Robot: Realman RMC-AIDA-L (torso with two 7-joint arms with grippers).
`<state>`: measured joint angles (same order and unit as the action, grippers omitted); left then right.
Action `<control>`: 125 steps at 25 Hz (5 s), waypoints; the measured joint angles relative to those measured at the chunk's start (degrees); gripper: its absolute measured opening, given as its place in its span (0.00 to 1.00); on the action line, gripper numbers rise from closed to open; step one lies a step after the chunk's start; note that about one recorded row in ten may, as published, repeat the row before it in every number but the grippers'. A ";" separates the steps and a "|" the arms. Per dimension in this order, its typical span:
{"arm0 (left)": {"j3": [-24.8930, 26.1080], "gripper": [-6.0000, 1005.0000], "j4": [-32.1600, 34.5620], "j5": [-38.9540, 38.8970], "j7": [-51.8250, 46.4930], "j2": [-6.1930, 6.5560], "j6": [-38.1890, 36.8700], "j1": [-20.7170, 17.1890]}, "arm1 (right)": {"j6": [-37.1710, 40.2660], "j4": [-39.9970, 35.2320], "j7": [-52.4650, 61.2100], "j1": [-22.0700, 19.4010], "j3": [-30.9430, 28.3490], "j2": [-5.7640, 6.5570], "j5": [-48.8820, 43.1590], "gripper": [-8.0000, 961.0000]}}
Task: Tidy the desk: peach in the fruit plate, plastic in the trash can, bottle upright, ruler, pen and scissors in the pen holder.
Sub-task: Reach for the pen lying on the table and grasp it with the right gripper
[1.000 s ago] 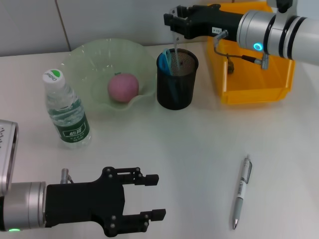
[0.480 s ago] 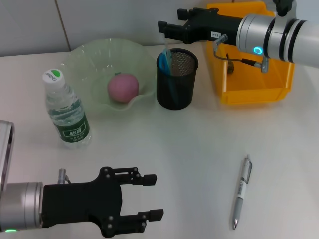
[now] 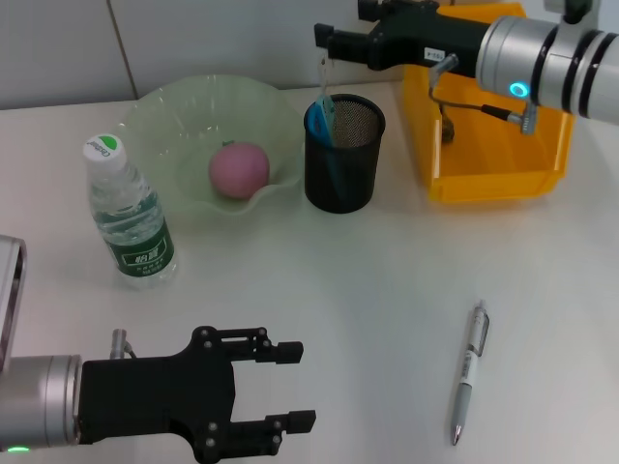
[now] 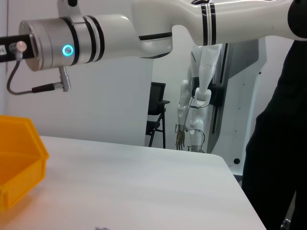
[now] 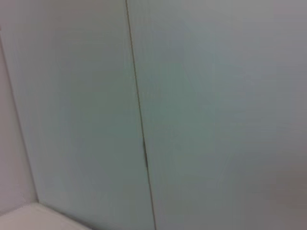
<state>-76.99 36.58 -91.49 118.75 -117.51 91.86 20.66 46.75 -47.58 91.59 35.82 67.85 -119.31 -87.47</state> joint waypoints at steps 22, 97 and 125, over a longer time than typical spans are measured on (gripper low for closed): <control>0.68 0.65 -0.17 1.27 -0.13 -0.73 -0.95 0.28 | 30.23 -15.61 13.50 -5.74 -6.32 3.34 -10.29 0.80; 3.96 0.81 -0.78 -0.34 -2.76 -0.71 -4.95 -1.17 | 61.95 -24.83 67.34 18.00 10.26 0.07 -62.31 0.77; 5.83 0.81 8.12 0.03 -2.49 0.35 3.09 -2.40 | 53.09 -16.88 69.16 17.17 9.20 -0.20 -70.60 0.76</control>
<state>-71.15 44.71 -91.46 116.27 -117.16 94.94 18.26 99.84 -64.45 160.76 52.99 77.05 -119.51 -158.07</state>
